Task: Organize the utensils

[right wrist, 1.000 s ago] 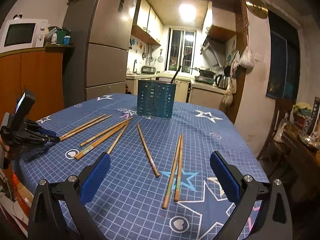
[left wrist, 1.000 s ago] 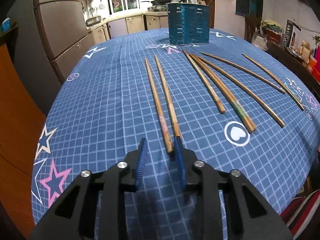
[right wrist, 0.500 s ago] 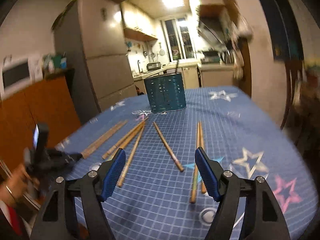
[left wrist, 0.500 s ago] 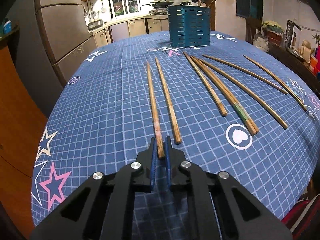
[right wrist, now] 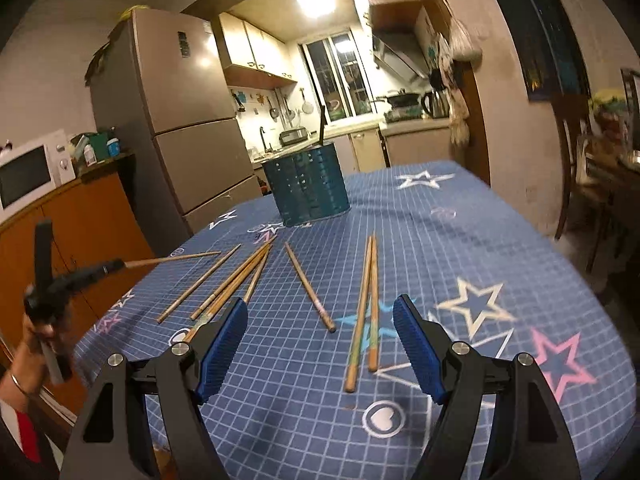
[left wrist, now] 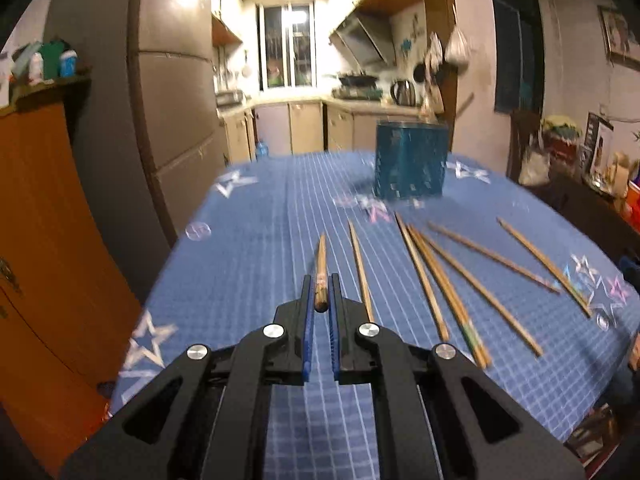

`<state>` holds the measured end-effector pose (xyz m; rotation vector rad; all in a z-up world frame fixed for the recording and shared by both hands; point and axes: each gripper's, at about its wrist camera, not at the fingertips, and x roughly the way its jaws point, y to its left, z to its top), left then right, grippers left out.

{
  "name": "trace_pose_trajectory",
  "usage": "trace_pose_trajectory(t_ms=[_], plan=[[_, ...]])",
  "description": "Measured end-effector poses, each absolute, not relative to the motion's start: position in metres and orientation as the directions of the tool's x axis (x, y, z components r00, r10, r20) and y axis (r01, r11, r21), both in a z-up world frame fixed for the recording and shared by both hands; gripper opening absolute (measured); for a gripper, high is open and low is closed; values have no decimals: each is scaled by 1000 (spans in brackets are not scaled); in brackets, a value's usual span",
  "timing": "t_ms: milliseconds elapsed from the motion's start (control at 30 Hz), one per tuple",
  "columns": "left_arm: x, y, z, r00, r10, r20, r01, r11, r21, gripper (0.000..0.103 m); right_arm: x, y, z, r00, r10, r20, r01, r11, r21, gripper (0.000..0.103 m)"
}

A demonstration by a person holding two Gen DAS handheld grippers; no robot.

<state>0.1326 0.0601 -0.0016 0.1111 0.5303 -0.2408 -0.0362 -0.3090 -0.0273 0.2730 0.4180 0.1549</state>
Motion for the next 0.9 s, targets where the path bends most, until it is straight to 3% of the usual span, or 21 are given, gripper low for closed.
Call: trace_pose_trajectory(t_ms=[67, 200, 300, 467, 600, 667, 733, 767, 800, 867, 900], plan=[[135, 63, 1, 849, -169, -501, 236, 969, 73, 5, -39, -309, -26, 912, 174, -372, -84, 965, 248, 76], [157, 57, -41, 778, -64, -625, 214, 962, 167, 6, -42, -312, -26, 920, 129, -369, -66, 982, 179, 76], [167, 53, -65, 742, 5, -671, 193, 956, 221, 6, -40, -320, -23, 926, 105, -362, -50, 986, 157, 76], [172, 58, -58, 753, -8, -657, 165, 970, 178, 6, -40, -333, -16, 943, 70, -326, -24, 990, 142, 76], [167, 69, -42, 754, -97, -650, 185, 980, 69, 6, -28, -340, -7, 949, 69, -307, -36, 993, 113, 76], [163, 76, -34, 771, -121, -626, 169, 985, 17, 6, -21, -343, 5, 960, 67, -271, -42, 994, 96, 76], [161, 82, -23, 793, -134, -595, 151, 988, -21, 6, -10, -352, 33, 985, 61, -162, -44, 993, 109, 77], [161, 83, -20, 799, -131, -587, 141, 990, -30, 6, -5, -356, 44, 992, 59, -112, -45, 991, 125, 88], [164, 84, -17, 806, -126, -579, 127, 991, -39, 6, 12, -367, 67, 997, 78, -27, -71, 977, 203, 99], [167, 82, -17, 810, -124, -573, 114, 992, -55, 6, 54, -390, 90, 991, 130, 44, -137, 906, 400, 99], [168, 82, -18, 810, -126, -572, 111, 992, -62, 6, 78, -394, 99, 990, 133, 42, -138, 892, 430, 99]])
